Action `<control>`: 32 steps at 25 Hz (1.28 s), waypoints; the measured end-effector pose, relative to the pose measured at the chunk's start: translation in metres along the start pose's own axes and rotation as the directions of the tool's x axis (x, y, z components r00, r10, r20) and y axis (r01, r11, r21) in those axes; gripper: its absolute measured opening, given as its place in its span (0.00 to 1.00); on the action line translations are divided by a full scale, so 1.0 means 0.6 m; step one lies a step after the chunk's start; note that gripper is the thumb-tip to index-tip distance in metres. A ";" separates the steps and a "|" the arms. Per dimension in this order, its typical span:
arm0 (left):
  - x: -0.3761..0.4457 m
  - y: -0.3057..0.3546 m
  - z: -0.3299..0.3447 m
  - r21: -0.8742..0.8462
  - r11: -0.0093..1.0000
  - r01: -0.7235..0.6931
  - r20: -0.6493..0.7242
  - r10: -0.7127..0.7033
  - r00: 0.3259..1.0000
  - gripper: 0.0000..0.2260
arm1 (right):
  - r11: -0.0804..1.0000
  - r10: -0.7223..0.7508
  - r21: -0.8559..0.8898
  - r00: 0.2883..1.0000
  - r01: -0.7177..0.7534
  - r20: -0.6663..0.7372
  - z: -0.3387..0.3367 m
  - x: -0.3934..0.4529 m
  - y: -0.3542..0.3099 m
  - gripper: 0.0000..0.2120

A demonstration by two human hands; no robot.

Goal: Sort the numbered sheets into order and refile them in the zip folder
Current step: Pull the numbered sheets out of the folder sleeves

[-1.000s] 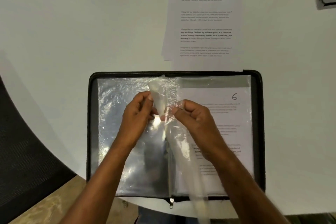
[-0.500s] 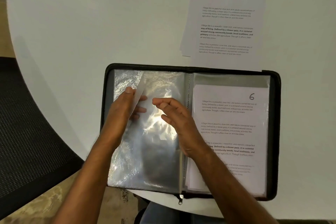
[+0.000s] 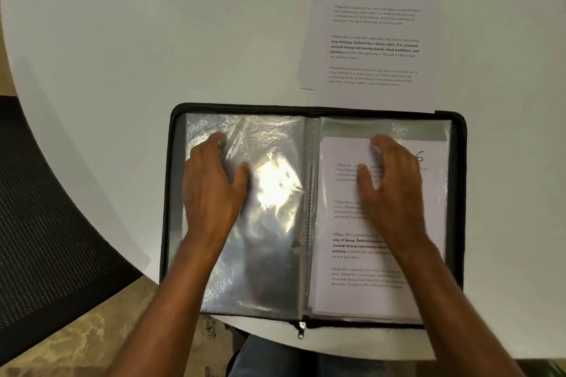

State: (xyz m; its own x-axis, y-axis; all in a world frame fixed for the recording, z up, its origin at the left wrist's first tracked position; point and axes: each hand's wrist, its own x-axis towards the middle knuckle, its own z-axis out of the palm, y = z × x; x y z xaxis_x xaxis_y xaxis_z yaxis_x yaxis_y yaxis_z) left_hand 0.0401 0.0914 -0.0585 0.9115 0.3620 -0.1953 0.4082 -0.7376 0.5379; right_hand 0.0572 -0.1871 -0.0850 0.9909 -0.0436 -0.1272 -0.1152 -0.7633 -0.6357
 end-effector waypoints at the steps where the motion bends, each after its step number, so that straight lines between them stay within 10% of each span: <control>1: -0.002 0.010 0.006 0.036 0.999 -0.021 -0.009 0.021 1.000 0.29 | 0.999 -0.003 -0.051 1.000 0.002 -0.024 -0.009 0.004 0.021 0.27; 9: 0.007 0.049 0.037 0.240 0.963 -0.123 -0.028 0.133 0.991 0.30 | 0.944 0.121 -0.303 0.991 -0.134 -0.061 -0.050 0.019 0.096 0.36; 18: 0.012 0.111 0.085 0.353 0.848 -0.395 0.073 0.396 0.915 0.17 | 0.954 0.036 -0.290 0.988 -0.080 -0.153 -0.043 0.012 0.096 0.22; 32: 0.081 0.232 0.137 -0.006 0.764 -0.645 0.390 0.596 0.702 0.08 | 0.984 0.077 0.177 0.952 -0.025 -0.296 -0.088 -0.003 0.039 0.21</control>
State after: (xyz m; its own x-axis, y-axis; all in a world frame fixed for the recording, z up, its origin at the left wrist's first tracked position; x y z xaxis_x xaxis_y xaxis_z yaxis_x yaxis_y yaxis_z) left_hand 0.1456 -0.0408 -0.0607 0.9029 -0.4077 -0.1361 -0.2767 -0.7938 0.5416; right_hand 0.0565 -0.2389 -0.0591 0.9551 -0.2909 0.0553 -0.1500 -0.6362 -0.7568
